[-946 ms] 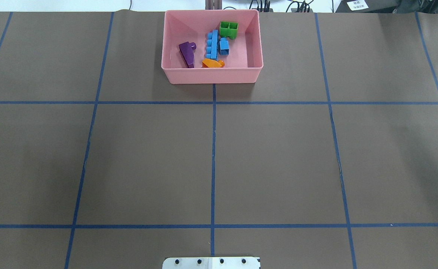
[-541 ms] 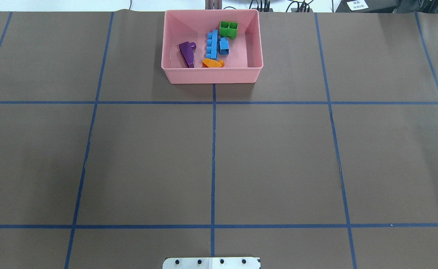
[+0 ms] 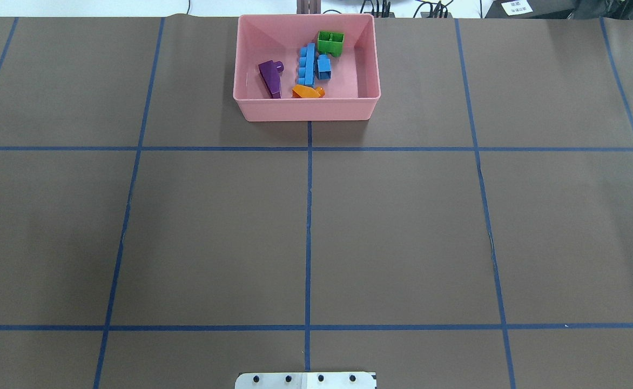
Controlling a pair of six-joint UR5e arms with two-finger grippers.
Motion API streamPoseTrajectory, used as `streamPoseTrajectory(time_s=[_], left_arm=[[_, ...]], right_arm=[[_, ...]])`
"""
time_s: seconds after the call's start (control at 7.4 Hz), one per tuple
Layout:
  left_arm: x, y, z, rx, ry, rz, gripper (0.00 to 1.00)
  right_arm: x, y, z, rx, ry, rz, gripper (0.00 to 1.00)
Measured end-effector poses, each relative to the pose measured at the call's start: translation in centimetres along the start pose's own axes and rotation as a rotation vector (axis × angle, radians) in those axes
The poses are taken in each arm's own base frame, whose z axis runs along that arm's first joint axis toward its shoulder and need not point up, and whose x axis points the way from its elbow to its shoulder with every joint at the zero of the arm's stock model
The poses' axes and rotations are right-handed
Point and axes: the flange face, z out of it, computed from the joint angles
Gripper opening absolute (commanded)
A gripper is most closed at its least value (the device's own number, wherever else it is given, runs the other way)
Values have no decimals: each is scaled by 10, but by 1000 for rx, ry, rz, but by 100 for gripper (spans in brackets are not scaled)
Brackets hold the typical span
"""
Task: Put all blocks into box
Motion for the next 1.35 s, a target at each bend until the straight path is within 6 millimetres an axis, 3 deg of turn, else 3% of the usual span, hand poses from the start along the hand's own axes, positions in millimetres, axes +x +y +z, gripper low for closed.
streamPoseTrajectory(time_s=[1.35], left_arm=[[6, 4, -6, 11, -2, 8, 100]], right_arm=[[-4, -8, -5, -4, 0, 4, 100]])
